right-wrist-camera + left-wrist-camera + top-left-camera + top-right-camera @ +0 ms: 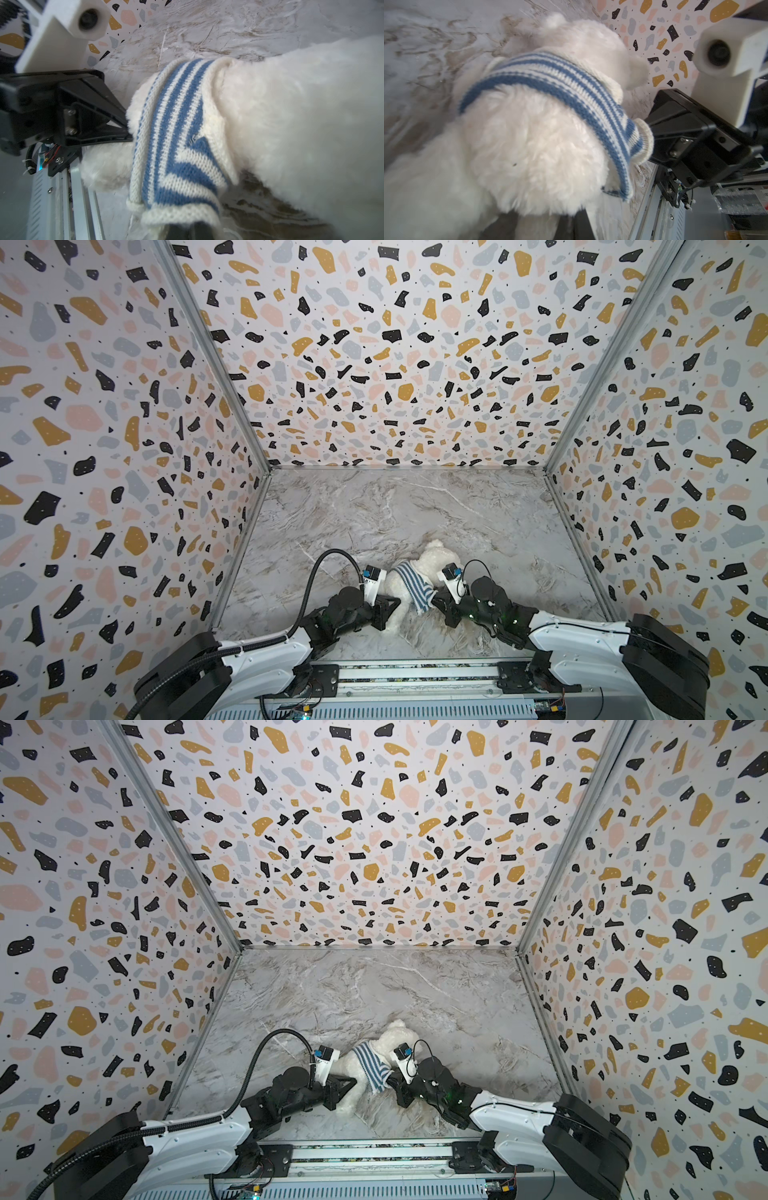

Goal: Dress the teddy bear

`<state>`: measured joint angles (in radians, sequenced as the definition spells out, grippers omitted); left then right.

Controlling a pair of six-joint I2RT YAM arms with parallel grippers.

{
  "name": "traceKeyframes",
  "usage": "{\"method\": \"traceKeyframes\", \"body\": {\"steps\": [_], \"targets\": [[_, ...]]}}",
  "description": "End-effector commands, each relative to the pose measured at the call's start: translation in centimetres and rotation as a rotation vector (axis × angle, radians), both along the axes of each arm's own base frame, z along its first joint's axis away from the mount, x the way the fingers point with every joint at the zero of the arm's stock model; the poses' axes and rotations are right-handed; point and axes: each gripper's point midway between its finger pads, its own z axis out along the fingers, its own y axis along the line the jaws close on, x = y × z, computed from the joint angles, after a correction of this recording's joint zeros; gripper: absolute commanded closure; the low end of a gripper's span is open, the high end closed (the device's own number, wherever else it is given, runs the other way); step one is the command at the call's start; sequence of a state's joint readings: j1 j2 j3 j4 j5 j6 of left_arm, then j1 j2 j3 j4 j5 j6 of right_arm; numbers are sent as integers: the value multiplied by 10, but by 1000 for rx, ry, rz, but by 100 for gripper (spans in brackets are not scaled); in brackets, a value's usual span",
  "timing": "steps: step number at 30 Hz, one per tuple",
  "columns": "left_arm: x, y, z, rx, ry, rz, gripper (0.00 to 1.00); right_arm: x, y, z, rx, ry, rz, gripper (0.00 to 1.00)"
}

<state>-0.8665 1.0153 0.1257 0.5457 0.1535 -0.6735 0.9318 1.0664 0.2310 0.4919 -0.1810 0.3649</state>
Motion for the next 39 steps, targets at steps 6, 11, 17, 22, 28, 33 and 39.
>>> {"method": "traceKeyframes", "body": {"steps": [6, 11, 17, 22, 28, 33, 39], "targets": [[21, 31, -15, 103, -24, 159, 100, -15, -9, 33, 93, -8, 17, 100], [20, 16, 5, 89, -60, 84, 90, -10, -11, 45, 160, 15, -45, 100], [1, -8, 73, -78, -146, -33, 29, 9, -20, 47, 181, 17, -195, 100], [-17, -27, 101, -189, -127, -108, 47, 15, -17, 55, 183, -7, -242, 100], [-22, -52, 102, -209, -97, -138, 49, 14, -10, 58, 200, -1, -235, 100], [-21, -67, 85, -194, -53, -147, 53, 11, -6, 58, 201, -4, -232, 100], [-17, -70, 87, -243, -49, -126, 70, 7, -1, 54, 195, 3, -211, 100]]}}
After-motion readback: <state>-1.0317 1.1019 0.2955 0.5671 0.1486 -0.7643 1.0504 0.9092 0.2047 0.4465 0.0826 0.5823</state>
